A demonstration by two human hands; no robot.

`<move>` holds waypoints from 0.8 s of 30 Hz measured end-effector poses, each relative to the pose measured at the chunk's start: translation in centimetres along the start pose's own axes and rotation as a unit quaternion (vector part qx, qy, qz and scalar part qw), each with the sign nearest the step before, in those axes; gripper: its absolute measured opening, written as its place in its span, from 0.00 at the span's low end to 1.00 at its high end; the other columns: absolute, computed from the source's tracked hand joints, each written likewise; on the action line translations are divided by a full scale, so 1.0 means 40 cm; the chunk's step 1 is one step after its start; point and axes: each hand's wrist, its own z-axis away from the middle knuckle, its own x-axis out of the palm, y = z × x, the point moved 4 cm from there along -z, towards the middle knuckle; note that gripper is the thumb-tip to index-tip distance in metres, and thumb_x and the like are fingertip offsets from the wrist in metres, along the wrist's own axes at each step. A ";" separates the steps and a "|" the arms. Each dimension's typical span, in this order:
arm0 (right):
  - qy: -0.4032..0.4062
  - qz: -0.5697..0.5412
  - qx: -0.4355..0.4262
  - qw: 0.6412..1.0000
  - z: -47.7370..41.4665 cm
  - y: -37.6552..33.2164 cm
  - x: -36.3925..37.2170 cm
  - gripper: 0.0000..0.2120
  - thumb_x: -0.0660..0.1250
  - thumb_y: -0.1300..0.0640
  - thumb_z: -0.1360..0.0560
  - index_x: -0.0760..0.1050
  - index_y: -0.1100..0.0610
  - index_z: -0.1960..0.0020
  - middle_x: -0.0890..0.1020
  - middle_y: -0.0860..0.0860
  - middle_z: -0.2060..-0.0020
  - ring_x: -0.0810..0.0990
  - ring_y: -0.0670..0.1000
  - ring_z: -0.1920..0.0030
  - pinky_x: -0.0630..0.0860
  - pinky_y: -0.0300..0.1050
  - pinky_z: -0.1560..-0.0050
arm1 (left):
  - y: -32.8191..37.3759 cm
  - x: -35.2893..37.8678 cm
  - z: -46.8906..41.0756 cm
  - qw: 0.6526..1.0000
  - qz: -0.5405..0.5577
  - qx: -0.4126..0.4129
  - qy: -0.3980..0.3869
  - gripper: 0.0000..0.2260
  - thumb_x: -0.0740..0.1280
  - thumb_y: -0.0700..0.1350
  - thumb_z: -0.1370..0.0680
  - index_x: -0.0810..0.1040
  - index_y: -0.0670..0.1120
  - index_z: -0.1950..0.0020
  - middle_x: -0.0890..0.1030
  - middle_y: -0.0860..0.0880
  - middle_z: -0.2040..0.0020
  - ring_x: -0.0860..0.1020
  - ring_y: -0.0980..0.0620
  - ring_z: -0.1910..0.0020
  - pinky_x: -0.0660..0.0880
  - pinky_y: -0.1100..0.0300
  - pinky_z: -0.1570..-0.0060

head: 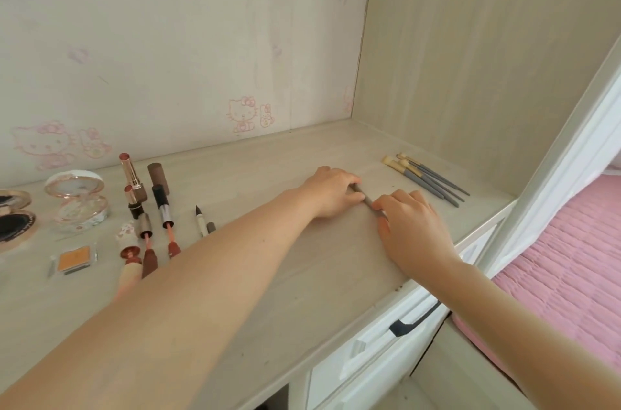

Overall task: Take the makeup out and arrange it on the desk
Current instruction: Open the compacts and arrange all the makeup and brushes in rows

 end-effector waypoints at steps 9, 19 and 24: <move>-0.010 -0.045 0.040 0.998 0.015 0.004 -0.010 0.14 0.55 0.57 0.20 0.73 0.54 0.37 0.77 0.51 0.47 0.75 0.53 0.48 0.75 0.48 0.52 | -0.037 -0.051 0.086 0.997 -0.023 0.034 0.058 0.12 0.62 0.43 0.21 0.79 0.50 0.40 0.79 0.48 0.40 0.73 0.47 0.38 0.70 0.52 0.39; 0.011 -0.047 -0.006 0.999 0.040 -0.061 -0.047 0.09 0.58 0.53 0.20 0.75 0.51 0.45 0.74 0.46 0.52 0.72 0.48 0.54 0.76 0.45 0.58 | -0.064 -0.153 0.245 0.997 -0.036 0.009 0.069 0.07 0.65 0.44 0.23 0.80 0.51 0.47 0.75 0.52 0.51 0.71 0.54 0.47 0.72 0.56 0.47; 0.014 -0.073 -0.014 0.997 0.060 -0.113 -0.069 0.07 0.58 0.50 0.20 0.71 0.50 0.45 0.77 0.45 0.56 0.74 0.48 0.56 0.77 0.47 0.59 | -0.086 -0.199 0.340 0.996 0.015 0.004 0.091 0.04 0.67 0.44 0.24 0.80 0.50 0.50 0.81 0.54 0.50 0.74 0.55 0.47 0.72 0.57 0.48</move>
